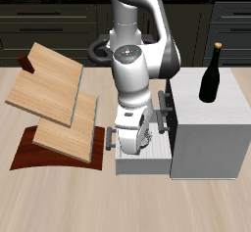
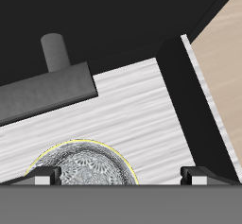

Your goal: Place the bowl on top of the cabinet

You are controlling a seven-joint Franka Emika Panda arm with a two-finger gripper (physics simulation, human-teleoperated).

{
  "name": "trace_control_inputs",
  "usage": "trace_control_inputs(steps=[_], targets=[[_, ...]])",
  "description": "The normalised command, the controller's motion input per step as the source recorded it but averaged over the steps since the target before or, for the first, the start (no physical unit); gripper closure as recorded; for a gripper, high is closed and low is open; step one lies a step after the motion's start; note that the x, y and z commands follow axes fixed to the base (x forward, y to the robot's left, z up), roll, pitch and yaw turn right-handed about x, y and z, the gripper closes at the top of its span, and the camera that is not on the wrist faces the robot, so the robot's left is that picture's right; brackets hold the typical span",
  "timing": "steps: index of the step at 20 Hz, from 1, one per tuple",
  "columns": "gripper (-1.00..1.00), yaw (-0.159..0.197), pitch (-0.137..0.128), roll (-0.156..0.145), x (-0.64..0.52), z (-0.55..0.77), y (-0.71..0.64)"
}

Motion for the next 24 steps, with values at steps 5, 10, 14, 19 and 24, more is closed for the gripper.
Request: trace_control_inputs(steps=[5, 10, 14, 19, 24], targets=[[-1.00, 0.001, 0.050, -0.011, -0.12, -0.16, -0.18], [-1.00, 0.009, 0.028, -0.009, -0.19, -0.22, -0.17], [-1.00, 0.008, 0.052, -0.013, -0.10, -0.22, -0.15], [-1.00, -0.010, 0.018, -0.046, 0.08, -0.20, -0.25], [1.00, -0.033, 0.013, -0.025, 0.13, -0.10, -0.18]])
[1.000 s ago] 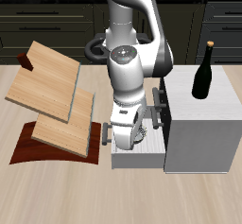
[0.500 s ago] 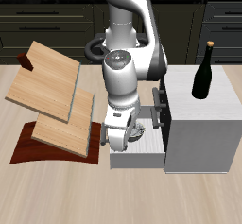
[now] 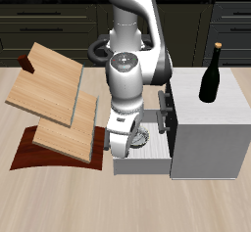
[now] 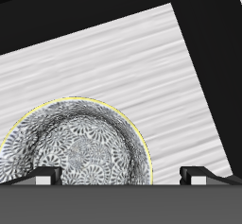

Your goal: Place the bowl on top of the cabinet

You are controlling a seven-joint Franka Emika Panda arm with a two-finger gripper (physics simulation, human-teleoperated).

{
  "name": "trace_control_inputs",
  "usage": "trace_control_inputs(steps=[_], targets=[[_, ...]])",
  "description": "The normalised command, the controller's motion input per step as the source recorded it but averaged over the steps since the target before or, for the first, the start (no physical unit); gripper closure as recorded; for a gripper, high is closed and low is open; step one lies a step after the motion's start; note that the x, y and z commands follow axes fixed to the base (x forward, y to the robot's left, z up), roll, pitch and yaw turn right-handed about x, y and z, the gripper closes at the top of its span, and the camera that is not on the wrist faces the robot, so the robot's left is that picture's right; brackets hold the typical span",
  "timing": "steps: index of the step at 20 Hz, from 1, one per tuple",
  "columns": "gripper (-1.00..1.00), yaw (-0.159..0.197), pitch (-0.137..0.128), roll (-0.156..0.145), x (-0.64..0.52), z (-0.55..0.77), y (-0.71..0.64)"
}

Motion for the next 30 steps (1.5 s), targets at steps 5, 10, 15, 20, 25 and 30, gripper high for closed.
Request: trace_control_inputs(steps=[5, 10, 15, 20, 25, 30], targets=[[1.00, -0.037, -0.017, -0.020, 0.05, 0.06, -0.06], [1.00, -0.034, -0.010, 0.009, 0.04, 0.08, 0.06], [1.00, -0.032, -0.017, 0.003, 0.07, 0.12, 0.08], [1.00, -0.049, -0.036, 0.008, 0.01, 0.23, 0.12], [1.00, -0.014, -0.045, 0.004, -0.14, 0.47, 0.13], [1.00, 0.023, 0.062, -0.049, -0.16, 0.23, -0.11]])
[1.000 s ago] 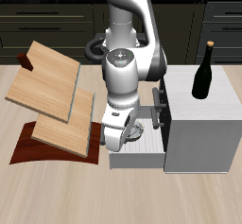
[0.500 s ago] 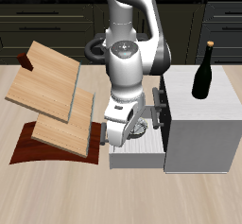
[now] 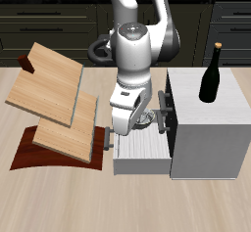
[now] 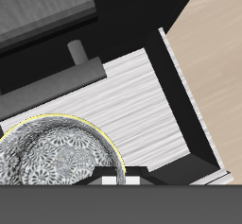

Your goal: Place the bowl on top of the cabinet

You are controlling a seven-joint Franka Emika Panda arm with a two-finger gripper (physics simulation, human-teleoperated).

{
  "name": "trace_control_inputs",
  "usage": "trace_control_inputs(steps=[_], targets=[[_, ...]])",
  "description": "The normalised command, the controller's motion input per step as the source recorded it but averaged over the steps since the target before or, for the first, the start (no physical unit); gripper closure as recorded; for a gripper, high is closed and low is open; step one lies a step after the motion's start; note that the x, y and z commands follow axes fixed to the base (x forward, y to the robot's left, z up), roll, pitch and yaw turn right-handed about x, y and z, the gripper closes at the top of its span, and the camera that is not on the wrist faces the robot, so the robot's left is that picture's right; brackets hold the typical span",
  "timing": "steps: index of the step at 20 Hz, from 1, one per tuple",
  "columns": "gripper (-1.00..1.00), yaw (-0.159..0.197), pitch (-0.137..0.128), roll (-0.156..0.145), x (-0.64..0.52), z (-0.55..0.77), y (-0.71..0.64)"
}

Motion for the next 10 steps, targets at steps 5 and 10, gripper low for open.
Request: trace_control_inputs(steps=[5, 10], targets=[[1.00, 0.019, 0.026, -0.073, -0.09, 0.23, -0.31], [1.00, 0.013, -0.023, -0.033, -0.23, 0.46, -0.26]])
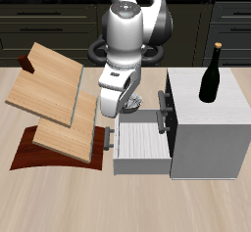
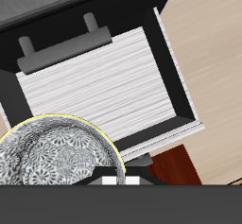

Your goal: Place the bowl on top of the cabinet

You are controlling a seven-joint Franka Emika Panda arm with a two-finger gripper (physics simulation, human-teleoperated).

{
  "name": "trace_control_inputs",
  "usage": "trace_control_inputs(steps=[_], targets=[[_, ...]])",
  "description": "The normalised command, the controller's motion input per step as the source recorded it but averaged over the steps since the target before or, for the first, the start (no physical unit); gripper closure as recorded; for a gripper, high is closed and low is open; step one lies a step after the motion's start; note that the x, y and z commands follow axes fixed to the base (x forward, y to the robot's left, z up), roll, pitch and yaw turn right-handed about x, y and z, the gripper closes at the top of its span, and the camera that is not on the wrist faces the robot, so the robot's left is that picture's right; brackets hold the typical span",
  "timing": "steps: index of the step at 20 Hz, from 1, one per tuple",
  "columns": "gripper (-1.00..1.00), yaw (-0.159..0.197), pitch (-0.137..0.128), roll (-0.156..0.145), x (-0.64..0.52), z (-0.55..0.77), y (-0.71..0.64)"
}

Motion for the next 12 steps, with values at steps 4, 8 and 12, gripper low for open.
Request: trace_control_inputs(steps=[4, 8, 12], targets=[[1.00, -0.063, -0.044, -0.018, -0.19, 0.48, -0.14], [1.00, -0.175, -0.036, -0.009, -0.22, 0.56, -0.03], [1.00, -0.157, -0.030, -0.004, -0.19, 0.39, 0.08]])
